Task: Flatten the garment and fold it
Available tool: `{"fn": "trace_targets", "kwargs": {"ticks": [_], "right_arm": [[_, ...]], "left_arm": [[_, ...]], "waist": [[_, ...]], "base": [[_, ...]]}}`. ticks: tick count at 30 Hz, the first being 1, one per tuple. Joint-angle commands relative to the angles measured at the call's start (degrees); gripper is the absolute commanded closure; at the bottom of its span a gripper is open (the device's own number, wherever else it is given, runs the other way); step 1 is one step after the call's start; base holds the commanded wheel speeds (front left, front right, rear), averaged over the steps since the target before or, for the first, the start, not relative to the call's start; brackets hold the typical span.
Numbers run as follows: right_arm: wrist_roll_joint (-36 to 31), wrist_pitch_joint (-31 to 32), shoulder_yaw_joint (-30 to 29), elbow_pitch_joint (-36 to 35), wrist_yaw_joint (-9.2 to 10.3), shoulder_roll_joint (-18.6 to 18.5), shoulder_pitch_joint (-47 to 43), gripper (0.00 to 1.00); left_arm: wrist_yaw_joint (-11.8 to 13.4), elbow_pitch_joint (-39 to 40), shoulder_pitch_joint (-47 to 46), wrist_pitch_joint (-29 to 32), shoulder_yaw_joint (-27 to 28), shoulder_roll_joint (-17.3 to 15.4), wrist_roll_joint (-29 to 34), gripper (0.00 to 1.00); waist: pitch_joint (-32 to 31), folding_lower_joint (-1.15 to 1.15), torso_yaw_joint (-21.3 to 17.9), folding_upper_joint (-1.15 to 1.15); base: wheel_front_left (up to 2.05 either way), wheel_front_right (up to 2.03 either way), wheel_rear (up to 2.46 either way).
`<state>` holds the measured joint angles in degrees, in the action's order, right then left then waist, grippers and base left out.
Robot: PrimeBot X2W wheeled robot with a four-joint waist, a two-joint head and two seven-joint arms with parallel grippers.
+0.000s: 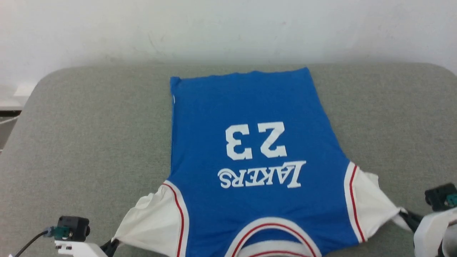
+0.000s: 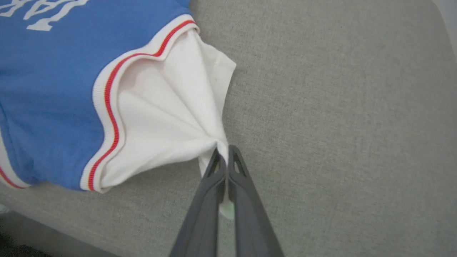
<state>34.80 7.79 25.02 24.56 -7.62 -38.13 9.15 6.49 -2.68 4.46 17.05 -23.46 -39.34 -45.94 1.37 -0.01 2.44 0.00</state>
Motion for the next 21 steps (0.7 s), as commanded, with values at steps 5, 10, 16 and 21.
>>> {"fn": "trace_targets", "kwargs": {"ticks": [5,10,16,21], "right_arm": [[1.8,9.0,-2.6,-5.2,0.13,-0.7,-8.2,1.00],[2.5,13.1,-6.0,-8.7,0.13,-0.3,-11.7,1.00],[2.6,18.5,-12.9,-14.7,0.13,0.6,-11.2,0.00],[3.7,24.1,-19.3,-21.0,0.13,1.2,-6.3,0.00]], "left_arm": [[2.2,2.2,4.5,0.6,0.2,-0.3,-1.4,1.00],[3.0,4.6,4.9,0.0,-0.8,1.9,-1.4,1.00],[4.1,8.4,3.7,0.8,-1.9,4.6,-1.9,1.00],[6.5,14.3,2.9,1.8,-1.7,5.3,-1.7,1.00]], "waist": [[-2.2,0.01,0.3,0.00],[-1.3,0.01,1.1,0.00],[2.1,0.01,3.0,0.00],[6.6,0.01,5.7,0.00]], "base": [[0.00,0.00,0.00],[0.00,0.00,0.00],[0.00,0.00,0.00],[0.00,0.00,0.00]]}}
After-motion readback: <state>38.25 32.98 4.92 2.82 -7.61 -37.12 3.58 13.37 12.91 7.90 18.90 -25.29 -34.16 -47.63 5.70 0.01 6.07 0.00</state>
